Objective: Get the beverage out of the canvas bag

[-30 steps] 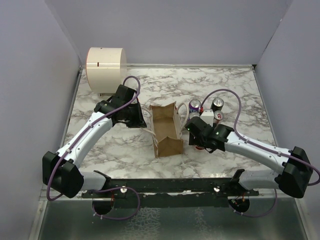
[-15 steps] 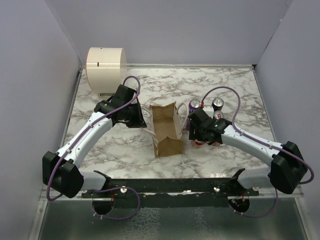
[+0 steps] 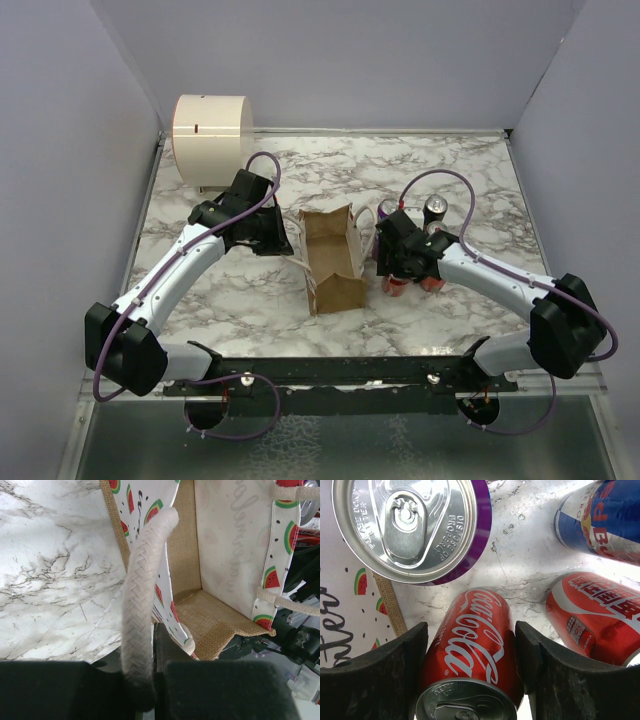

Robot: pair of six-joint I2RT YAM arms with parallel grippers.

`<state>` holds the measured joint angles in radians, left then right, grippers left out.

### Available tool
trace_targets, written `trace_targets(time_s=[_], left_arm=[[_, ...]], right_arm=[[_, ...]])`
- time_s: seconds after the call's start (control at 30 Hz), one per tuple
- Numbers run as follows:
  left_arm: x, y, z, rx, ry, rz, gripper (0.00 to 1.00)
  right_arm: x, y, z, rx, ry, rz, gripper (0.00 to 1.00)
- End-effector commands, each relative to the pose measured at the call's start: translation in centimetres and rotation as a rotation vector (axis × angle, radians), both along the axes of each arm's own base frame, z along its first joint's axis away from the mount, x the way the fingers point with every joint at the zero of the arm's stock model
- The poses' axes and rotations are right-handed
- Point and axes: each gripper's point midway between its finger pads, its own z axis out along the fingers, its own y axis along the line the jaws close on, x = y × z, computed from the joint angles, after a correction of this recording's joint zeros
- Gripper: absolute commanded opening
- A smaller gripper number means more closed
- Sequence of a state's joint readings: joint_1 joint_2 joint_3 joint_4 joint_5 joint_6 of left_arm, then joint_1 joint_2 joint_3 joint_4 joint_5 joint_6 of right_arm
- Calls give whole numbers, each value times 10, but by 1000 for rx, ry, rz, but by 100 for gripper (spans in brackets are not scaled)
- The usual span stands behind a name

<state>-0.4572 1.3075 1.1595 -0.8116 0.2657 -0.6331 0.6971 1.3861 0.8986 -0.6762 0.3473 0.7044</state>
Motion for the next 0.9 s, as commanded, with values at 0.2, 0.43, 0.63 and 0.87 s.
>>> trace_targets(time_s=[0.2,0.43,0.63,0.87], left_arm=[[9,-4,10,-14,-32,-9,0],[10,-5,10,-13,-32,-11,0],[11,-5,10,-10,-35,-12,0],[16,-3,13,10,-49,-18,2]], right_arm=[[7,9,6,32,-3,18,74],[14,12,25,34,-33,36,99],[18,13,44,37,-67,66,100],[18,6,59,10,-95,78,100]])
